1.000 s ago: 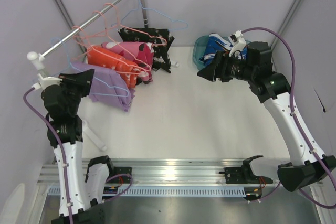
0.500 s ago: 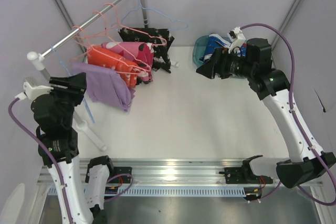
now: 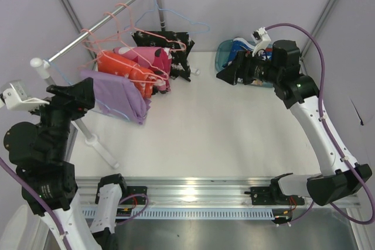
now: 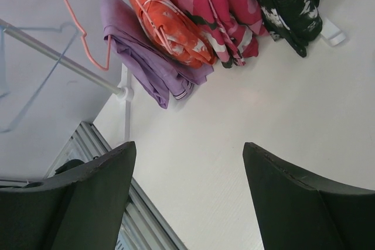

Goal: Remove the trousers from the hanger
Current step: Hang the hanger back to the clothesline with the left arm, then grab a hanger with trousers on it with the left arm

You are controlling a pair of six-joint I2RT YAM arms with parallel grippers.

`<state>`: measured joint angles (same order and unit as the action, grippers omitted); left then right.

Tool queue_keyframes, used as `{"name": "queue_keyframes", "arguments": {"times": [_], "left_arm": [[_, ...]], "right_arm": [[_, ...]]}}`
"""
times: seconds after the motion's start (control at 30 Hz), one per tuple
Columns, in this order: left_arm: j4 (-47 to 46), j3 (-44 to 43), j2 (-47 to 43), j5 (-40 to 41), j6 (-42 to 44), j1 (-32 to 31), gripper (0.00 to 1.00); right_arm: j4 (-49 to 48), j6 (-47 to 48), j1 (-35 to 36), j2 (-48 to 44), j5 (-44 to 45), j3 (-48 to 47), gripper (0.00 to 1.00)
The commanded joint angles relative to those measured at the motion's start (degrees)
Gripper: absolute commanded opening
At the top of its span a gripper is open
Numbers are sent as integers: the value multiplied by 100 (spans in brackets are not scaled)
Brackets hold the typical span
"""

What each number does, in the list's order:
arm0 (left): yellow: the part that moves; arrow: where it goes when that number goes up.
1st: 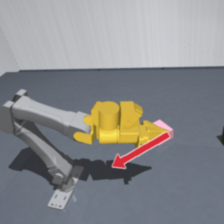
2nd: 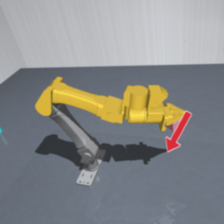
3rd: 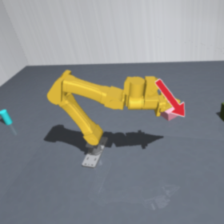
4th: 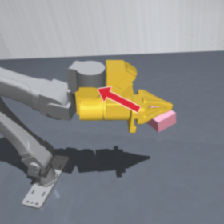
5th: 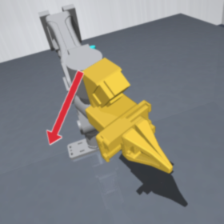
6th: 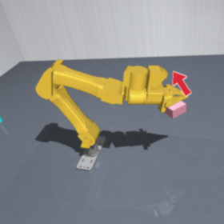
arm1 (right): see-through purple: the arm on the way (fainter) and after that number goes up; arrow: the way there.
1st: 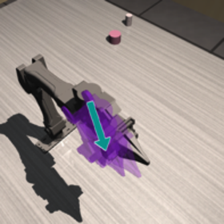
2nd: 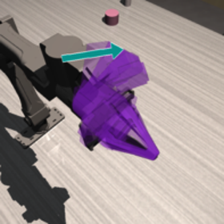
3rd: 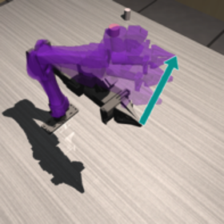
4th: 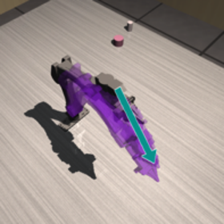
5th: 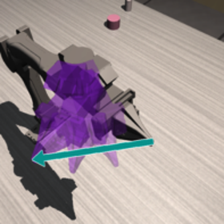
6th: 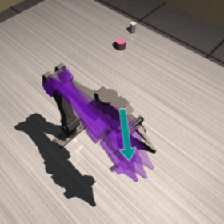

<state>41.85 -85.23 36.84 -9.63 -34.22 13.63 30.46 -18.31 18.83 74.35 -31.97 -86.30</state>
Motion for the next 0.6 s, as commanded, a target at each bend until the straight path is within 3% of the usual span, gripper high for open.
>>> {"name": "queue_keyframes", "arguments": {"times": [0.0,0.3,0.4,0.43,0.53,0.57], "left_arm": [[-18,-476,437,-836,784,-44,79],[-536,-943,1141,-1243,663,-79,77],[-765,-654,1229,-972,521,-491,76],[-800,-540,1273,-753,530,-736,76],[-512,-556,1631,1028,732,-2185,75],[-267,-678,1755,2016,680,-2763,75]], "right_arm": [[-383,125,129,-78,-38,-168,81],[-409,152,279,-183,296,-27,82],[-505,161,288,-219,349,52,82],[-523,161,279,-201,349,61,82],[-567,152,288,-122,296,17,82],[-541,161,288,-53,279,-18,82]]}}
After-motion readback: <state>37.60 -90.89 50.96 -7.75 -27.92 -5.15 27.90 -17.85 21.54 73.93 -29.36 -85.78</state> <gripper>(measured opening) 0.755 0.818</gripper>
